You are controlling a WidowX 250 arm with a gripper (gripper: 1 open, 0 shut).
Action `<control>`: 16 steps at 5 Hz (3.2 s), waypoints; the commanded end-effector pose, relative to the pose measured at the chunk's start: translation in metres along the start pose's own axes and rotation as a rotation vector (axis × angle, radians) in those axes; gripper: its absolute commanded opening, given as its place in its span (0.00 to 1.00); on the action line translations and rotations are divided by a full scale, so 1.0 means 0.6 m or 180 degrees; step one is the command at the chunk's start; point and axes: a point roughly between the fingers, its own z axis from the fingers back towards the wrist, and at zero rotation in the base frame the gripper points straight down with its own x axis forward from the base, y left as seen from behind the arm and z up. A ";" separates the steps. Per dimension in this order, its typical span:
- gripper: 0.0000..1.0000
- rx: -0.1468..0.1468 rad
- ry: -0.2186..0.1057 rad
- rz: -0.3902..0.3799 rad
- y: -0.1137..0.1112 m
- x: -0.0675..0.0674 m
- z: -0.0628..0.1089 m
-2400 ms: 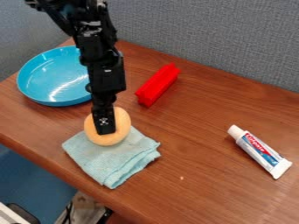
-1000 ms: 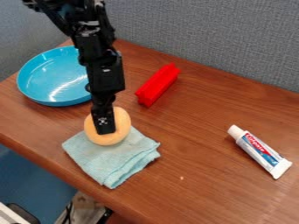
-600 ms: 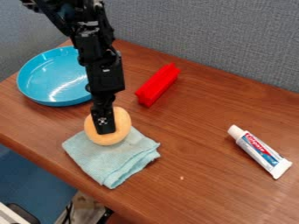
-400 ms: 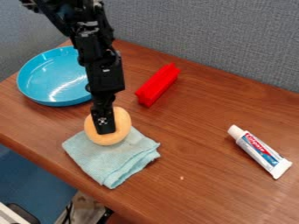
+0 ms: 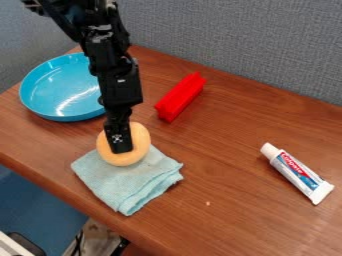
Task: Put the yellow ball on the blue plate
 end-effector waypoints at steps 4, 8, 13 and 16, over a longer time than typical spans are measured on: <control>0.00 -0.0122 -0.0043 -0.0061 -0.002 -0.001 -0.036; 0.00 -0.0107 -0.0088 -0.0096 0.000 0.000 -0.039; 0.00 -0.0103 -0.0135 -0.0141 0.002 0.002 -0.047; 0.00 -0.0097 -0.0160 -0.0169 0.004 0.003 -0.051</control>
